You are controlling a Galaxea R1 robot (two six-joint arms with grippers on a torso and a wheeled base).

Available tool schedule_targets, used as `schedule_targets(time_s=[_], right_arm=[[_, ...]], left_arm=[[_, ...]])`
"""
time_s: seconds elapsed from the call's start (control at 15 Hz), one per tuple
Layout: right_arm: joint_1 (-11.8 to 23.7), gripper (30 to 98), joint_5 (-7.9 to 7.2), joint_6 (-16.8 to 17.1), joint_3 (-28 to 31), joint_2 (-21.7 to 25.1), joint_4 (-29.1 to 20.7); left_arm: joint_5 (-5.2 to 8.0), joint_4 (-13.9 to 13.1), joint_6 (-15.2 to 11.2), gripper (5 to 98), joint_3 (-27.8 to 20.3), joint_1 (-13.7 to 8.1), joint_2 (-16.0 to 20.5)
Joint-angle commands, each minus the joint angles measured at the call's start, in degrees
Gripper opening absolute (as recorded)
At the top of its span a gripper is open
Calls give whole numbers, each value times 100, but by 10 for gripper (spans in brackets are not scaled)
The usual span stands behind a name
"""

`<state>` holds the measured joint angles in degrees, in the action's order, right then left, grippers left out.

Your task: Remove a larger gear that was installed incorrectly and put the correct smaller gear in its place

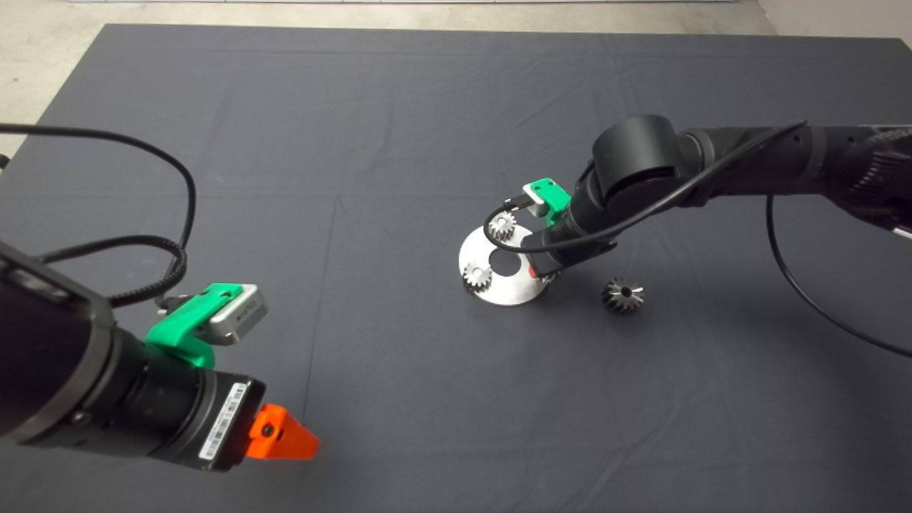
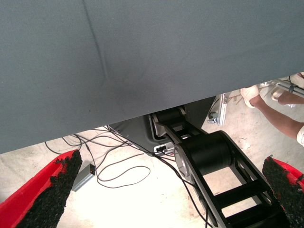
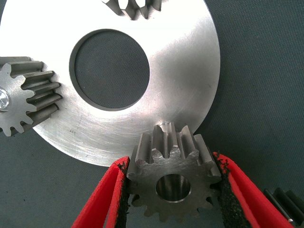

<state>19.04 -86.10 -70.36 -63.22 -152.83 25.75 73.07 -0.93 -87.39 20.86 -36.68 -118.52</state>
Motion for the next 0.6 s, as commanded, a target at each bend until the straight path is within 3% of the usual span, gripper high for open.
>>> schedule_targets(time_s=[0.0, 0.53], right_arm=[[91, 413, 23, -21, 48, 29, 304], [108, 413, 41, -21, -5, 3, 317]], left_arm=[[5, -101, -6, 981, -75, -29, 8], [5, -92, -6, 981, -74, -32, 8]])
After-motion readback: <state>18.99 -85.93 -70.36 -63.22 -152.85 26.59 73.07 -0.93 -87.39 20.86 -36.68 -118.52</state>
